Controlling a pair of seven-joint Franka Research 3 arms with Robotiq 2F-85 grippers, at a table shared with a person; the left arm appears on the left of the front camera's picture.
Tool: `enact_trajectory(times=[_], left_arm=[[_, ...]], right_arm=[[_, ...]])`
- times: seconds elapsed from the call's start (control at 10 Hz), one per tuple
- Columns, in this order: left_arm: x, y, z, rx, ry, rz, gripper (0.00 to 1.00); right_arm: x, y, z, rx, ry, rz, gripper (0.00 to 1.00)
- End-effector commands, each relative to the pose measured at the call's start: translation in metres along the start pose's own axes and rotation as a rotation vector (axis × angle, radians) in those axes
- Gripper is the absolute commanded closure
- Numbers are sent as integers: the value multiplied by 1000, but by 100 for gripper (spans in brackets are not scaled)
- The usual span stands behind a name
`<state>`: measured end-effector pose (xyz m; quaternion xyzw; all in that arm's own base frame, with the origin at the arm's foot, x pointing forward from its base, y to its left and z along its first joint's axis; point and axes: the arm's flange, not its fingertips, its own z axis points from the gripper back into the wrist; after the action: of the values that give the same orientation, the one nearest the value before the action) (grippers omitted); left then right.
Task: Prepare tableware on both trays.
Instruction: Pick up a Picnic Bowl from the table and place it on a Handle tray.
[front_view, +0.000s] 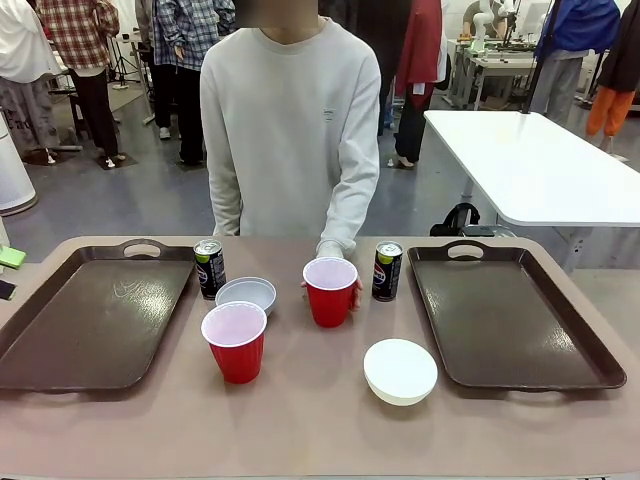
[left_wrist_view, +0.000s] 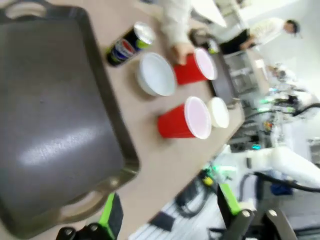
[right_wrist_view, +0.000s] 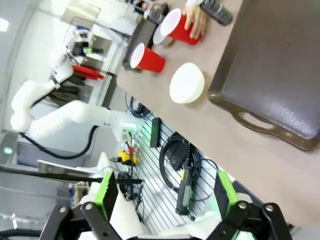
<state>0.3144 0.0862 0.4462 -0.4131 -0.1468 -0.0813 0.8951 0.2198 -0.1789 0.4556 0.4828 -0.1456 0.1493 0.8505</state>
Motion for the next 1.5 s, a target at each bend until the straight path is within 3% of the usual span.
enact_trajectory(times=[0.0, 0.1, 0.2, 0.4, 0.6, 0.8, 1.0, 1.1, 1.2, 1.4], left_arm=[[12, -59, -22, 314, -20, -36, 0], [30, -90, -24, 397, -40, -64, 0], [50, -125, -29, 470, -67, -78, 0], [81, -204, -50, 607, -120, -118, 0], [100, -250, -87, 705, -44, -121, 0], [105, -265, -152, 887, -21, -132, 0], [101, -262, -206, 970, -15, -194, 0], [100, -257, -218, 896, -1, -233, 0], [90, -259, -191, 921, 0, -190, 0], [90, -259, -191, 921, 0, -190, 0]], right_arm=[[5, 6, -16, -50, 62, 7, 0], [4, 2, -24, -53, 90, 1, 0], [4, 6, -5, -19, 34, 14, 0], [4, 6, -5, -19, 34, 14, 0], [4, 6, -5, -19, 34, 14, 0], [4, 6, -5, -19, 34, 14, 0], [4, 6, -5, -19, 34, 14, 0], [4, 6, -5, -19, 34, 14, 0], [4, 6, -5, -19, 34, 14, 0], [4, 6, -5, -19, 34, 14, 0]])
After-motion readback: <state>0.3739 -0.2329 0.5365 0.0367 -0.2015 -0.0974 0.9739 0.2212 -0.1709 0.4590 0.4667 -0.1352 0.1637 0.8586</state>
